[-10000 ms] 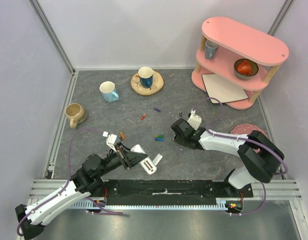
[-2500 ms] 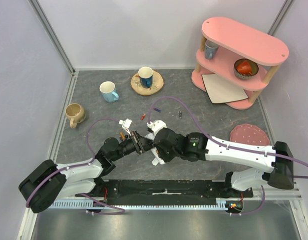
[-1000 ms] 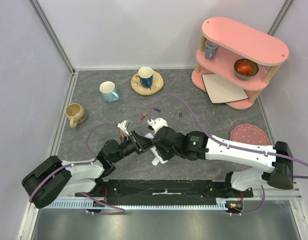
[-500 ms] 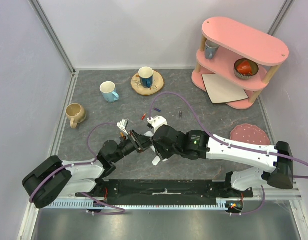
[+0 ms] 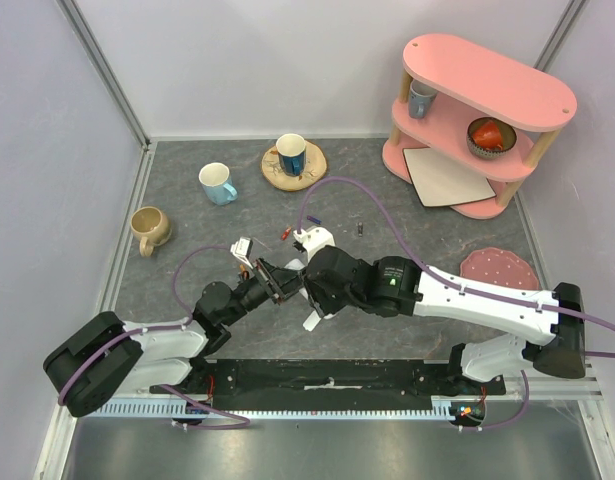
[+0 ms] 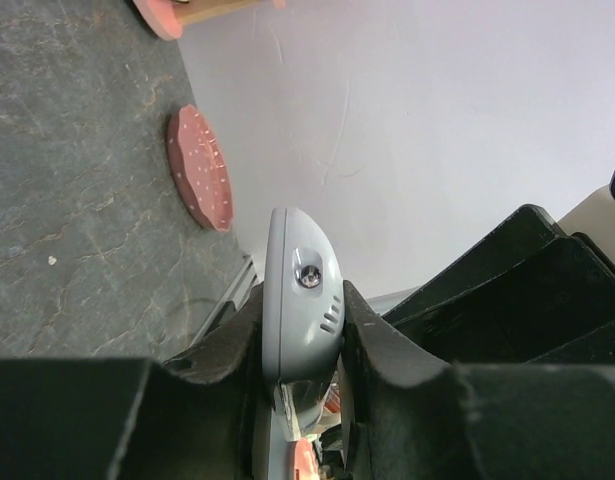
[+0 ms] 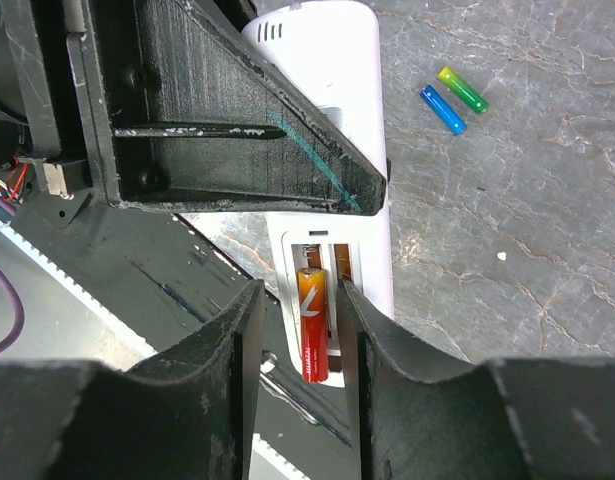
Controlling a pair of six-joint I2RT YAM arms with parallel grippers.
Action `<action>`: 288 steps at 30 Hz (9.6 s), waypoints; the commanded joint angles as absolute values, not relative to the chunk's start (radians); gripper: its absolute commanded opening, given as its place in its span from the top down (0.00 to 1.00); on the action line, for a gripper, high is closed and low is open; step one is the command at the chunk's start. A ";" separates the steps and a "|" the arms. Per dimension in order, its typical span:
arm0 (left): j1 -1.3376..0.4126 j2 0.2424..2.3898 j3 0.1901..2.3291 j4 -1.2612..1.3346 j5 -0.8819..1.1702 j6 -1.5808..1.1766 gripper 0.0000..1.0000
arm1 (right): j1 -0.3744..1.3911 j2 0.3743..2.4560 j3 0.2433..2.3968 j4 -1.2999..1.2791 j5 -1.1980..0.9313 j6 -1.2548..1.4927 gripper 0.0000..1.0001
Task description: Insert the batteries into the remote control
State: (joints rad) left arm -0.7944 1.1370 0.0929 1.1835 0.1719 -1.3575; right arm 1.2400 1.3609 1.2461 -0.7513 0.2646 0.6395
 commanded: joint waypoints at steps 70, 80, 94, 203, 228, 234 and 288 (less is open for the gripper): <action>-0.787 1.046 0.087 1.132 0.255 -1.536 0.98 | 1.184 0.793 0.673 -0.210 0.100 0.643 0.32; -0.787 1.034 0.087 1.123 0.261 -1.523 0.98 | 1.172 0.815 0.676 -0.212 0.098 0.649 0.33; -0.787 1.032 0.095 1.157 0.291 -1.482 0.98 | 1.151 0.851 0.686 -0.210 0.066 0.650 0.34; -0.833 0.985 0.112 1.111 0.282 -1.353 0.98 | 0.974 1.074 0.689 0.042 -0.334 0.805 0.40; -0.831 0.979 0.112 1.037 0.261 -1.335 0.98 | 0.946 0.959 0.689 -0.043 -0.305 0.798 0.35; -0.831 0.992 0.104 1.132 0.281 -1.341 0.98 | 0.933 0.943 0.647 -0.028 -0.331 0.810 0.38; -0.831 0.973 0.115 1.262 0.267 -1.342 0.98 | 0.871 1.011 0.489 0.273 -0.517 0.997 0.56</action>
